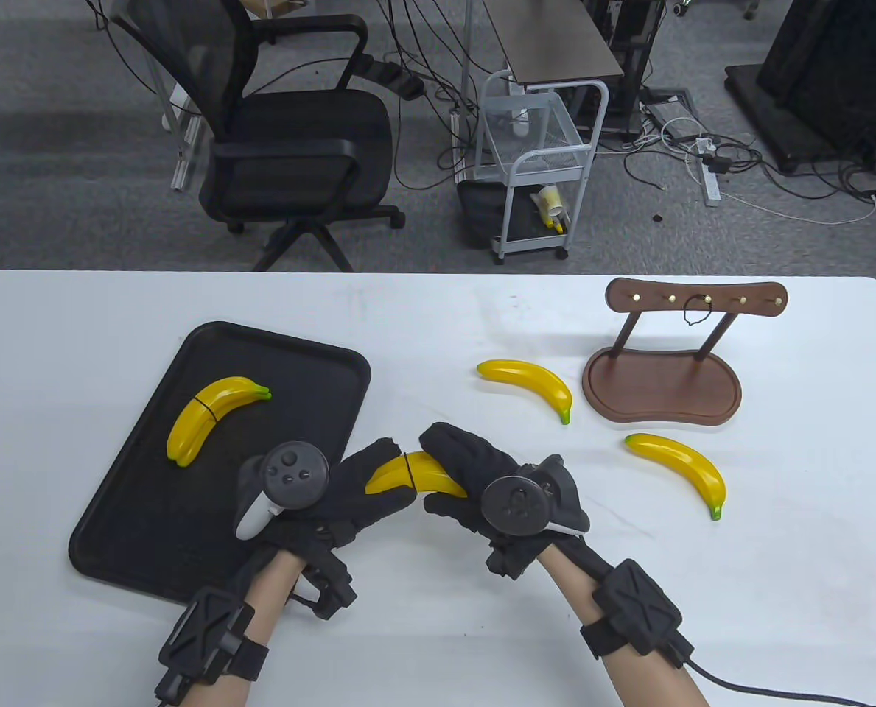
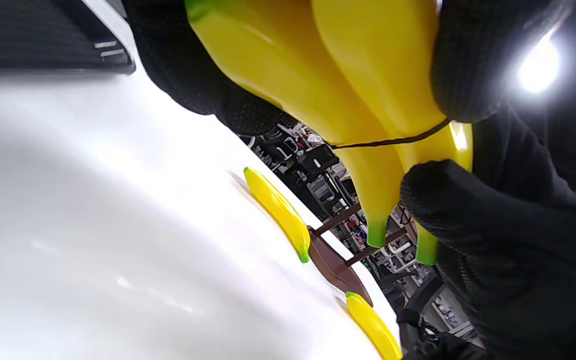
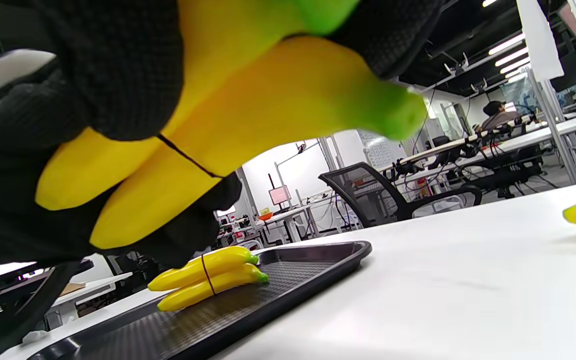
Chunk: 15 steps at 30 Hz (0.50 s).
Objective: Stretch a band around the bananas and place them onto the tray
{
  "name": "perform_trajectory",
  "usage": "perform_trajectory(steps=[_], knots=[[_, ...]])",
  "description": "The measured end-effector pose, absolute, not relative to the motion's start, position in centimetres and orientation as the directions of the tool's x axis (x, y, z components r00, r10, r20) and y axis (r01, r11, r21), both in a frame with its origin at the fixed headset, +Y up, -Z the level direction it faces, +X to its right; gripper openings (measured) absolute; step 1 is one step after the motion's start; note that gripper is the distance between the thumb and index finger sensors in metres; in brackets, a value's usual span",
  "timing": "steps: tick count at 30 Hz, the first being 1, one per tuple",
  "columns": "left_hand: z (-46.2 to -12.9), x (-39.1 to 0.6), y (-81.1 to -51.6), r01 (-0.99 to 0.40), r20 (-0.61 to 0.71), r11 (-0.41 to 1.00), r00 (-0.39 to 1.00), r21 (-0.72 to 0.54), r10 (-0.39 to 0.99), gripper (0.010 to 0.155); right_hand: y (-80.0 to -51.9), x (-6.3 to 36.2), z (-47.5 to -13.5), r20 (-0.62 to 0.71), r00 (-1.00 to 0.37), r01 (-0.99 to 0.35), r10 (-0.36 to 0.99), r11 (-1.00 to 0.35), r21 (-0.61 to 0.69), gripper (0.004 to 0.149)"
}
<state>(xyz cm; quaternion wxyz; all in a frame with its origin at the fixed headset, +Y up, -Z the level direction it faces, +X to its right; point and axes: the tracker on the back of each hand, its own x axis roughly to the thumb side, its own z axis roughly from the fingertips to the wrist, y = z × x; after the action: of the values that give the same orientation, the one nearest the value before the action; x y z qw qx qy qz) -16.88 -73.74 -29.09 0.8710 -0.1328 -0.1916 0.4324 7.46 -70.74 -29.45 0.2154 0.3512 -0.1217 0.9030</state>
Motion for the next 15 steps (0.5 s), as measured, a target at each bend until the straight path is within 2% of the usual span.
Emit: perform_trajectory(steps=[9, 15], knots=[[-29.37, -16.97, -74.40, -0.743, 0.130, 0.466, 0.465, -0.481, 0.875, 0.084, -70.51, 7.29, -29.03, 0.693, -0.687, -0.455, 0.219, -0.874, -0.174, 0.072], [-29.46, -16.79, -74.81, -0.727, 0.113, 0.456, 0.469, -0.514, 0.876, 0.083, -70.66, 7.36, -29.12, 0.686, -0.690, -0.454, 0.230, -0.876, -0.163, 0.070]])
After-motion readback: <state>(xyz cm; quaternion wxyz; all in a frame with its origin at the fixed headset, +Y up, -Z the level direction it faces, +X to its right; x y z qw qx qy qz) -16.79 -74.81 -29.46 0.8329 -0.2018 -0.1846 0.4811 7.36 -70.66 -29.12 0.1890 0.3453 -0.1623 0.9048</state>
